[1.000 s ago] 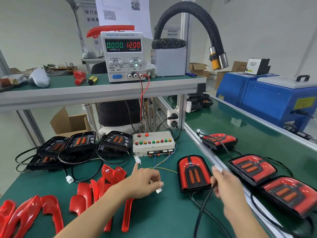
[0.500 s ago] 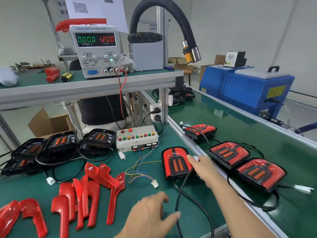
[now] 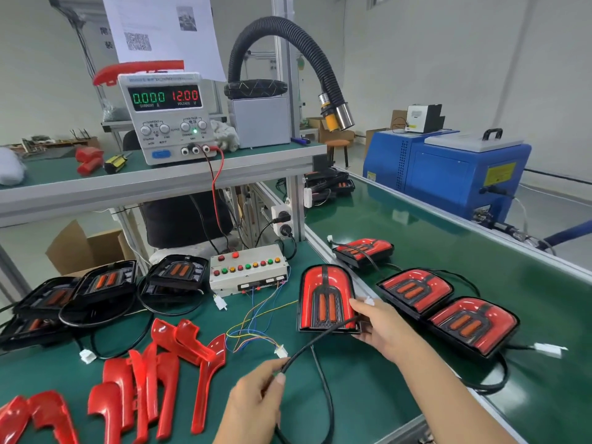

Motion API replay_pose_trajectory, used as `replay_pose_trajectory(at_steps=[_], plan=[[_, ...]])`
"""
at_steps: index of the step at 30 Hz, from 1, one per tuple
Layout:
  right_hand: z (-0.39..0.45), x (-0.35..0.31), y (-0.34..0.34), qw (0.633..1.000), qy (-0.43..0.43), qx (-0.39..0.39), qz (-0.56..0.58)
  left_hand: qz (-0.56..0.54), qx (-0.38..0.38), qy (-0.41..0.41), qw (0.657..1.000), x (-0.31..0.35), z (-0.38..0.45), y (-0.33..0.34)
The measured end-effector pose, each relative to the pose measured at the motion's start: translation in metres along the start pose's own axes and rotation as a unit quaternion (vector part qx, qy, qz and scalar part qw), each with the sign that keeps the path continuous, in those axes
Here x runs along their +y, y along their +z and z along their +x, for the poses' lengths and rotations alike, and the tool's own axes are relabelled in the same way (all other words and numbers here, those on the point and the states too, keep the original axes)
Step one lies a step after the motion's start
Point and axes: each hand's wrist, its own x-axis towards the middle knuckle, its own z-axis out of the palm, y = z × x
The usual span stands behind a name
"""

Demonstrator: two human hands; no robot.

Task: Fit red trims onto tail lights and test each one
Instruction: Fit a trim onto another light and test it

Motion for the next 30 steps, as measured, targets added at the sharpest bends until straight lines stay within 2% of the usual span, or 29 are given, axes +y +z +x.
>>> replay_pose_trajectory(at_steps=[4, 7, 11, 14, 18, 24, 26, 28, 30], plan=[[-0.012, 0.001, -0.004, 0.997, -0.063, -0.019, 0.042, -0.141, -0.007, -0.037, 0.989, -0.013, 0.004, -0.003], [-0.019, -0.011, -0.01, 0.991, -0.109, -0.025, 0.07, -0.195, -0.01, -0.027, 0.98, -0.013, 0.008, -0.013], [-0.026, -0.031, -0.023, 0.986, -0.135, -0.027, 0.093, -0.249, 0.067, -0.037, 0.966, -0.021, 0.014, -0.033], [-0.032, -0.036, -0.028, 0.98, -0.16, -0.049, 0.104, -0.255, 0.091, -0.065, 0.96, -0.021, 0.019, -0.036], [-0.05, -0.033, -0.024, 0.974, -0.191, -0.1, 0.073, -0.218, 0.051, -0.06, 0.973, -0.005, 0.03, -0.029], [-0.071, -0.004, -0.005, 0.965, -0.191, -0.148, -0.103, -0.137, -0.017, -0.006, 0.99, 0.024, 0.059, -0.022], [-0.074, 0.001, -0.008, 0.971, -0.172, -0.147, -0.077, -0.193, -0.082, -0.04, 0.977, 0.029, 0.071, -0.03], [-0.078, 0.003, -0.011, 0.974, -0.16, -0.151, -0.06, -0.267, -0.149, -0.076, 0.949, 0.033, 0.082, -0.038], [-0.082, 0.004, -0.012, 0.971, -0.161, -0.173, -0.045, -0.283, -0.184, -0.085, 0.938, 0.041, 0.09, -0.04]])
